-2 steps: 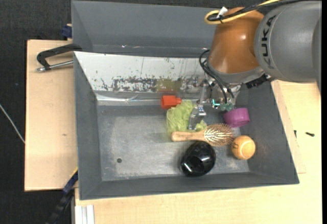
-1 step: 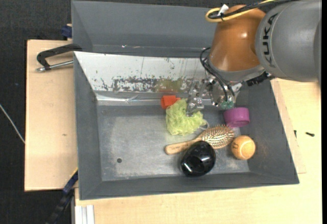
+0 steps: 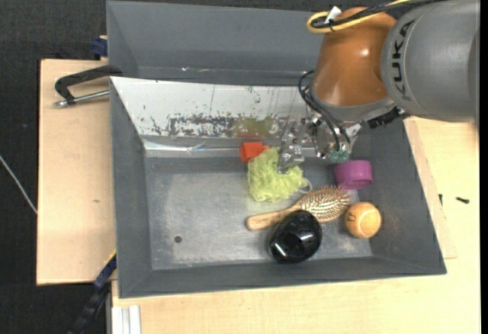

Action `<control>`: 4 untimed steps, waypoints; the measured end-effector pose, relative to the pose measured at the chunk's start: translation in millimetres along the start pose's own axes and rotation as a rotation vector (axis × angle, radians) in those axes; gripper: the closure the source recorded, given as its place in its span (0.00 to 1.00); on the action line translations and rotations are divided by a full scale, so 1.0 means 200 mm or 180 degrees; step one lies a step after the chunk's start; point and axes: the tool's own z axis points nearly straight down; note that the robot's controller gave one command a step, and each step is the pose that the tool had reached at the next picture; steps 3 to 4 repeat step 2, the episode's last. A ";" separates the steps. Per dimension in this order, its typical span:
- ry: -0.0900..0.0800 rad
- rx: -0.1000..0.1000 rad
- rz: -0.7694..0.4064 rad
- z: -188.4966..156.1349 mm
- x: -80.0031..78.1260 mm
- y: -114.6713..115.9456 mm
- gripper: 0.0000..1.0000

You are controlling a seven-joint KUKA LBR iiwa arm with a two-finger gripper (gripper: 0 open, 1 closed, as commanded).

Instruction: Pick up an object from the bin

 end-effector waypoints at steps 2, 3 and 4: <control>-0.0032 0.0002 -0.0010 -0.38 0.08 0.12 1.00; -0.0032 0.0002 -0.0010 -0.38 0.08 0.12 1.00; -0.0032 0.0002 -0.0010 -0.38 0.08 0.12 1.00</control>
Offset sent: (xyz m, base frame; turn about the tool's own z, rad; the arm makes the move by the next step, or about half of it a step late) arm -0.0236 0.0330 0.0633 -0.0075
